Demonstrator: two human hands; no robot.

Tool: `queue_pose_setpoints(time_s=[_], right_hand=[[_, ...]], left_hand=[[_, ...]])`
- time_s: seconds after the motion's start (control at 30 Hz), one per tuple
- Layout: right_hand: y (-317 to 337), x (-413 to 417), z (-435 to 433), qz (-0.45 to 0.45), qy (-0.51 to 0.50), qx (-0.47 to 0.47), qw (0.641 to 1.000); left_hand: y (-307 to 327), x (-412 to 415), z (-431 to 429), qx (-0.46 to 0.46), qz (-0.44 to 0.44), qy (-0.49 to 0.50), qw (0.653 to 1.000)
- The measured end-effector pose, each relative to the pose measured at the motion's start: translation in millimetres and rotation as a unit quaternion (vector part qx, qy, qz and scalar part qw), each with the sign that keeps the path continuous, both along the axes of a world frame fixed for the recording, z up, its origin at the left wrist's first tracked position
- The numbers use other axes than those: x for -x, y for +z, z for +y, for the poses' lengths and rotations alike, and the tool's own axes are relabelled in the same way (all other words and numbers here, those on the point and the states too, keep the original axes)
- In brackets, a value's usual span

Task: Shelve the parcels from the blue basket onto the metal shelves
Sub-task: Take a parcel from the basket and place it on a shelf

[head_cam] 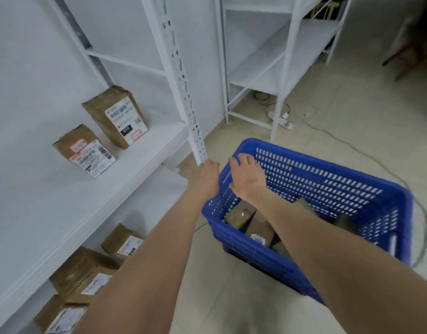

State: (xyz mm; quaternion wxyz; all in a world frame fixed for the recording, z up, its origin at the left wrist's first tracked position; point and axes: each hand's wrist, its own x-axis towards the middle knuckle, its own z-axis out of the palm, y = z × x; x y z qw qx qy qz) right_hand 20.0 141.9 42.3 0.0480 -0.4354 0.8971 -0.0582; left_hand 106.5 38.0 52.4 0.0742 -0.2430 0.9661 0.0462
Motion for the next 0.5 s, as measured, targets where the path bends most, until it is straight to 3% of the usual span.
queue_pose_setpoints(time_s=[0.2, 0.5], right_hand=[[-29, 69, 70, -0.053, -0.081, -0.047, 0.994], [-111, 156, 113, -0.144, -0.101, -0.106, 0.979]], left_hand=[[-32, 68, 67, -0.058, -0.044, -0.054, 0.996], [-113, 146, 112, -0.128, -0.173, 0.024, 0.976]])
